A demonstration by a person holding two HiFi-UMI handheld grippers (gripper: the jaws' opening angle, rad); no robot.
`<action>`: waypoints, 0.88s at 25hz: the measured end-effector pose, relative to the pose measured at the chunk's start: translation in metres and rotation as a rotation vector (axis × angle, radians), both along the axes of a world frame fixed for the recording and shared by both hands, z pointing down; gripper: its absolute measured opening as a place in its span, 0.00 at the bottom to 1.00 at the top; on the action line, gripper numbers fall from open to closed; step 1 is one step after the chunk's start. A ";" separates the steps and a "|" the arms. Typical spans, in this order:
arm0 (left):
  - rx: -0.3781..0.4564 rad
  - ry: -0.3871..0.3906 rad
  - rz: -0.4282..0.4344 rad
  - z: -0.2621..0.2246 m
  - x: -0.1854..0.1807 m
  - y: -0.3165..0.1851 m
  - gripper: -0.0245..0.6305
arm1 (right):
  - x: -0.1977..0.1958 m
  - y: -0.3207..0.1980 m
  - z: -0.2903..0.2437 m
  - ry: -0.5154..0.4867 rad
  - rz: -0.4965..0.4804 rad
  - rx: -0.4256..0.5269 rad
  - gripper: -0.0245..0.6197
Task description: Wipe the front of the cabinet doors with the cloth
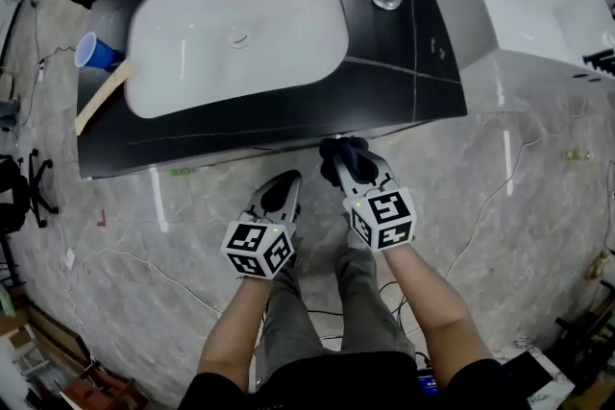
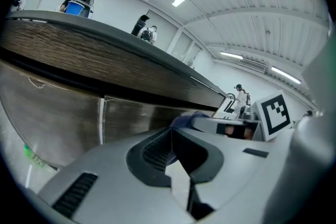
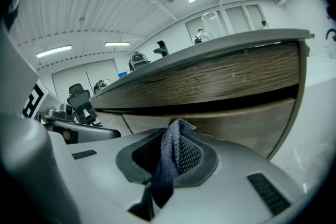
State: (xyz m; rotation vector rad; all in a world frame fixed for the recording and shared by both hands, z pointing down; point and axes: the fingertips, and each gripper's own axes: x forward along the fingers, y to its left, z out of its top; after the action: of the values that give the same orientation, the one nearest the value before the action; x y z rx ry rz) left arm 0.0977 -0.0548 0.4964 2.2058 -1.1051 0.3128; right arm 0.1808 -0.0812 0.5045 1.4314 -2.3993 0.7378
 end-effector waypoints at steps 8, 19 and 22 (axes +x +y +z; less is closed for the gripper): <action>-0.004 -0.001 0.069 0.006 0.063 0.008 0.06 | 0.080 0.001 0.001 0.020 0.086 0.015 0.12; 0.013 -0.009 0.083 0.003 0.111 0.011 0.06 | 0.150 0.006 -0.001 0.009 0.159 0.012 0.12; 0.018 -0.015 0.060 0.000 0.106 0.016 0.06 | 0.142 0.016 -0.006 -0.017 0.134 0.010 0.12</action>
State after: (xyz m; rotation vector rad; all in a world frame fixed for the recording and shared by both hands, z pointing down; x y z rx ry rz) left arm 0.2035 -0.0390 0.4964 2.2589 -1.0552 0.3468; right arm 0.3227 -0.0651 0.4984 1.6089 -2.3408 0.7728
